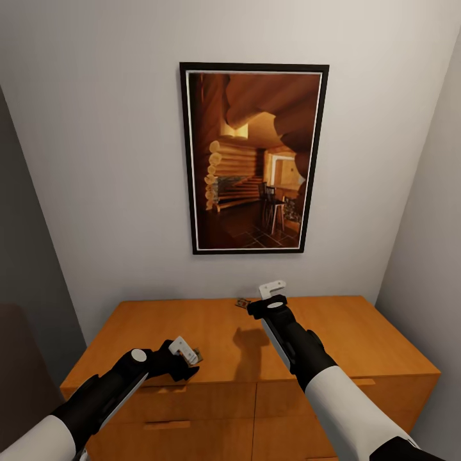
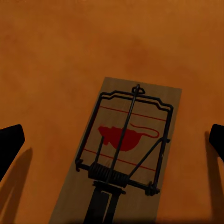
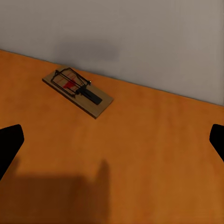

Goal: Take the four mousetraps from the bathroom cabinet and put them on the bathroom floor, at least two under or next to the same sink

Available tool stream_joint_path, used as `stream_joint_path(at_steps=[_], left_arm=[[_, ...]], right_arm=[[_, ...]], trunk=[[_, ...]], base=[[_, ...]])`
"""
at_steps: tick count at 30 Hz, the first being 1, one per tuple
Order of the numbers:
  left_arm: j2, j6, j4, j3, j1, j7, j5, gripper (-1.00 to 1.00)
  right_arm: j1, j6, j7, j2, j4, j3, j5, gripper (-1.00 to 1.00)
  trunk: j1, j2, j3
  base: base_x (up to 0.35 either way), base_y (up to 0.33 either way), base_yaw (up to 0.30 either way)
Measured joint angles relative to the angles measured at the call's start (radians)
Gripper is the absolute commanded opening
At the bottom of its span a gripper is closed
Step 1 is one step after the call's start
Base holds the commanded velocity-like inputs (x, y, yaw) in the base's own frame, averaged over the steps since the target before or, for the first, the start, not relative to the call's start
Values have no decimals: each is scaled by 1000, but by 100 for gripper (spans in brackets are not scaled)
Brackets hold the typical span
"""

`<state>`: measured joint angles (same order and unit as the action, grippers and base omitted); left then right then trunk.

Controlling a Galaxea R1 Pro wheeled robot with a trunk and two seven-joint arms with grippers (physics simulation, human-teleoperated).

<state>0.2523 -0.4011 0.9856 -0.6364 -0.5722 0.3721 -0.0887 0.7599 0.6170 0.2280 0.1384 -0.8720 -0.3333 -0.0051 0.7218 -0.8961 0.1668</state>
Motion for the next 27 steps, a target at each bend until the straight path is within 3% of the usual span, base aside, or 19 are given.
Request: stream_joint_path(at_steps=[27], left_arm=[[1, -3, 6, 0, 1, 3, 13, 100]], right_arm=[[0, 0, 0, 0, 0, 0, 1, 100]], trunk=[[0, 0, 0]], base=[[0, 0, 0]])
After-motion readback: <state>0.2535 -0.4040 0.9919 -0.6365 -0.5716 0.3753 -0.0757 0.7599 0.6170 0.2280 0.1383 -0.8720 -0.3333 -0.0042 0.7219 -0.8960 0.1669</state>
